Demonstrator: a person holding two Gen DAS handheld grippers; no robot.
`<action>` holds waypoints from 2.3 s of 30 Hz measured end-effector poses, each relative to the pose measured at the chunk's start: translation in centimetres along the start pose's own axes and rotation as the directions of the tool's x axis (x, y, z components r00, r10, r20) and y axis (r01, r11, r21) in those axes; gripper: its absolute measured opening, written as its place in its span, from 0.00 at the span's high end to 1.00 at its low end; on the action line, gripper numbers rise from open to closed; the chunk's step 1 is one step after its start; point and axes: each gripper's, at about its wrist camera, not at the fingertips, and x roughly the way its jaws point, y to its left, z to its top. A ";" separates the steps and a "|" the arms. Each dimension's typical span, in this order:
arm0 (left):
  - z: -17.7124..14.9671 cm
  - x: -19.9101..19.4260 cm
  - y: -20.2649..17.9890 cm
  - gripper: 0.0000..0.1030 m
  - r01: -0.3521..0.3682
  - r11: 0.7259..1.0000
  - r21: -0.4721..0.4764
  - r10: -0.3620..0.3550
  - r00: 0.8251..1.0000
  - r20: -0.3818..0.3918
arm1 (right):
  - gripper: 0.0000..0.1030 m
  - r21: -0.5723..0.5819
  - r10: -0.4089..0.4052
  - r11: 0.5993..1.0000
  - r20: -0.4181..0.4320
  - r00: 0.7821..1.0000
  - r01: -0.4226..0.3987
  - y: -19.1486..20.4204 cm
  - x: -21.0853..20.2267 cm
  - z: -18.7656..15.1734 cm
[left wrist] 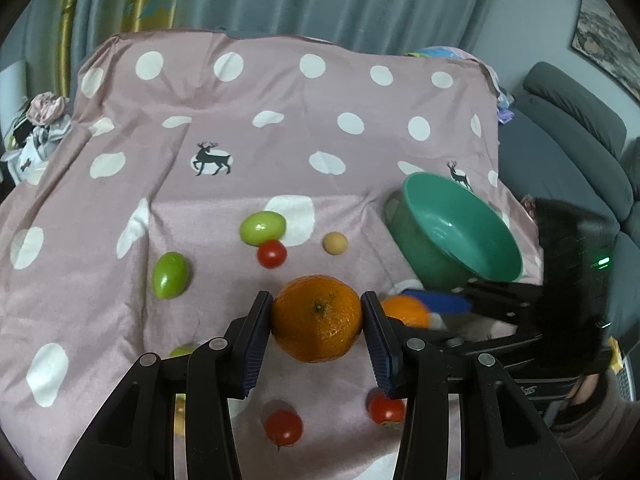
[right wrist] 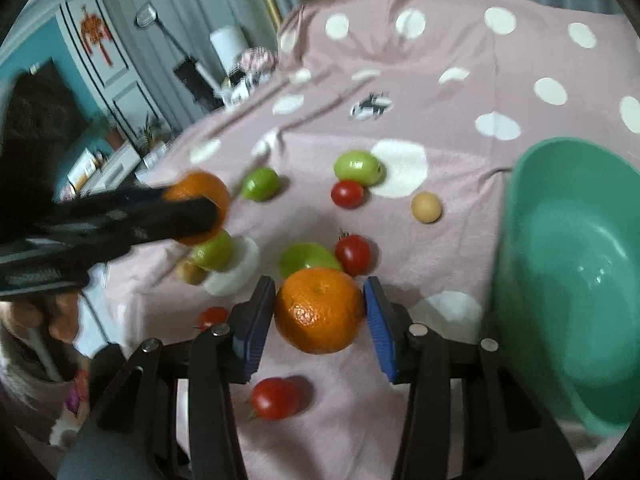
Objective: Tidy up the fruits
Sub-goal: 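Carry the oranges over the green bowl and open both tools to drop them, then grasp a large green fruit with the left tool while the right tool grasps another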
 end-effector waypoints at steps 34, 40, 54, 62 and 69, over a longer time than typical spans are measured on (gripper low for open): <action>5.2 10.6 -14.9 0.55 0.062 0.945 0.322 -0.047 0.997 -0.054 | 0.50 0.251 -0.373 0.913 0.189 0.908 0.323 -11.0 -11.1 -3.8; 5.2 8.0 -12.5 0.21 0.047 0.968 0.245 -0.046 0.999 -0.010 | 0.47 0.254 -0.367 0.916 0.215 0.905 0.311 -10.3 -12.0 -4.0; 2.0 -1.6 -0.5 0.20 -0.178 0.984 0.002 0.177 0.980 0.090 | 0.42 0.190 -0.265 0.957 0.265 0.927 0.219 -6.4 -13.0 -3.1; -1.5 -4.3 3.8 0.20 -0.259 0.960 -0.106 0.267 0.961 0.073 | 0.42 0.108 -0.189 0.980 0.234 0.954 0.167 -3.0 -11.4 -2.6; -4.3 -4.2 4.5 0.20 -0.245 0.966 -0.084 0.249 0.968 0.037 | 0.42 0.040 -0.132 0.991 0.157 0.979 0.127 -0.4 -8.6 -2.5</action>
